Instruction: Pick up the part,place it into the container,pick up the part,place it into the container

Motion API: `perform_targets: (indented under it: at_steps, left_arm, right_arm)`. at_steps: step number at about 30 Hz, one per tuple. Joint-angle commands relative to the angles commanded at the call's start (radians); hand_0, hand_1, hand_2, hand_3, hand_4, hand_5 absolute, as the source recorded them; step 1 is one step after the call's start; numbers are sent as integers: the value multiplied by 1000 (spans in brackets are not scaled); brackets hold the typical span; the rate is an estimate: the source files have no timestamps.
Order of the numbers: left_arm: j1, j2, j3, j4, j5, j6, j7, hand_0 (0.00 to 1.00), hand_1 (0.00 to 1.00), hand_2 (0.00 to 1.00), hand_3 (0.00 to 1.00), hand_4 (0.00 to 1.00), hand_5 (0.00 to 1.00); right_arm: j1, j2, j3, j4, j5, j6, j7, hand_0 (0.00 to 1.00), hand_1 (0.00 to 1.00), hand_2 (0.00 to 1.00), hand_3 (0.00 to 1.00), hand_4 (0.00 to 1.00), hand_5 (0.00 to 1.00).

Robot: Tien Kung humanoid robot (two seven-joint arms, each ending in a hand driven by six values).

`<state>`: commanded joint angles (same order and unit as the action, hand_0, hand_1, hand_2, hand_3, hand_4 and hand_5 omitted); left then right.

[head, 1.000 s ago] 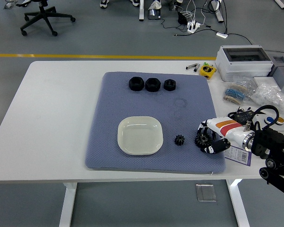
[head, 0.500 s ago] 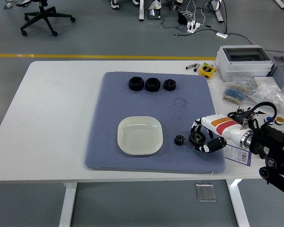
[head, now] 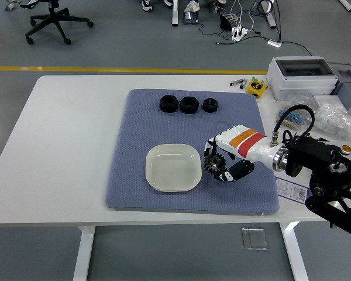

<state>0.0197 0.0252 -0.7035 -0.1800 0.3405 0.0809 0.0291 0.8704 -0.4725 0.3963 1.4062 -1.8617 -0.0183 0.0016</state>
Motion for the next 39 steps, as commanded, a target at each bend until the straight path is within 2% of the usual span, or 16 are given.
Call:
perform_targets:
  at_steps: [5, 8, 13, 14, 16, 19, 20, 21, 25, 26, 31, 32, 35, 37, 38, 39]
  left_arm:
    - [-4, 1, 13, 0, -16, 2, -4, 855, 813, 844, 611, 548, 787]
    - [-8, -3, -17, 0, 16, 10, 2, 853, 810, 842, 611, 546, 786]
    - [-16, -6, -32, 0, 39, 17, 6, 853, 810, 842, 611, 546, 786]
    - [-16, -6, -30, 0, 36, 18, 5, 854, 809, 840, 610, 550, 790]
    - [-15, -5, -24, 0, 27, 17, 0, 854, 809, 840, 610, 550, 790]
    - [-14, -5, -22, 0, 19, 18, -4, 854, 809, 840, 610, 550, 790]
    - [-15, -5, -20, 0, 17, 19, -4, 853, 807, 837, 607, 551, 790]
    - [-15, -5, -18, 0, 17, 19, -4, 853, 807, 837, 607, 551, 790]
    - [-18, -5, -18, 0, 24, 18, -1, 853, 807, 837, 607, 551, 790]
    - [-19, -5, -16, 0, 23, 18, -1, 853, 806, 838, 607, 550, 792]
    - [-20, -4, -15, 0, 23, 18, -1, 853, 806, 838, 607, 550, 792]
    - [-20, -4, -13, 0, 21, 18, -2, 852, 805, 837, 607, 548, 790]
    - [-20, -4, -9, 0, 14, 19, -4, 852, 805, 837, 607, 548, 790]
    - [-19, -3, -5, 0, 7, 19, -6, 852, 805, 837, 607, 548, 790]
    - [-18, -2, -3, 0, 5, 18, -8, 850, 802, 835, 606, 545, 786]
    - [-17, -2, -4, 0, 4, 18, -8, 850, 802, 835, 606, 545, 786]
  right_arm:
    - [70, 78, -56, -18, 12, 23, -15, 168, 263, 465, 485, 439, 142]
    - [109, 142, -91, -60, 10, 44, -26, 177, 283, 471, 487, 465, 133]
    - [146, 249, -118, -158, 33, 47, -69, 177, 283, 471, 487, 465, 133]
    - [151, 263, -123, -174, 39, 50, -90, 226, 378, 562, 547, 703, 251]
    - [162, 288, -135, -203, 43, 68, -135, 226, 378, 562, 547, 703, 251]
    - [177, 321, -152, -248, 59, 69, -158, 226, 378, 562, 547, 703, 251]
    - [182, 332, -157, -260, 59, 73, -165, 370, 546, 732, 770, 900, 367]
    - [186, 341, -161, -270, 58, 73, -166, 370, 546, 732, 770, 900, 367]
    - [192, 360, -164, -283, 28, 82, -176, 370, 546, 732, 770, 900, 367]
    - [194, 362, -163, -283, 22, 80, -174, 510, 649, 854, 998, 998, 580]
    - [195, 361, -151, -286, 6, 64, -165, 510, 649, 854, 998, 998, 580]
    - [193, 358, -145, -284, 3, 58, -163, 568, 682, 886, 998, 998, 602]
    - [186, 337, -118, -270, -3, 61, -163, 568, 682, 886, 998, 998, 602]
    - [180, 318, -94, -257, -11, 86, -171, 568, 682, 886, 998, 998, 602]
    - [175, 306, -80, -247, -17, 115, -189, 570, 668, 836, 956, 998, 589]
    - [168, 289, -64, -230, -23, 158, -214, 570, 668, 836, 956, 998, 589]
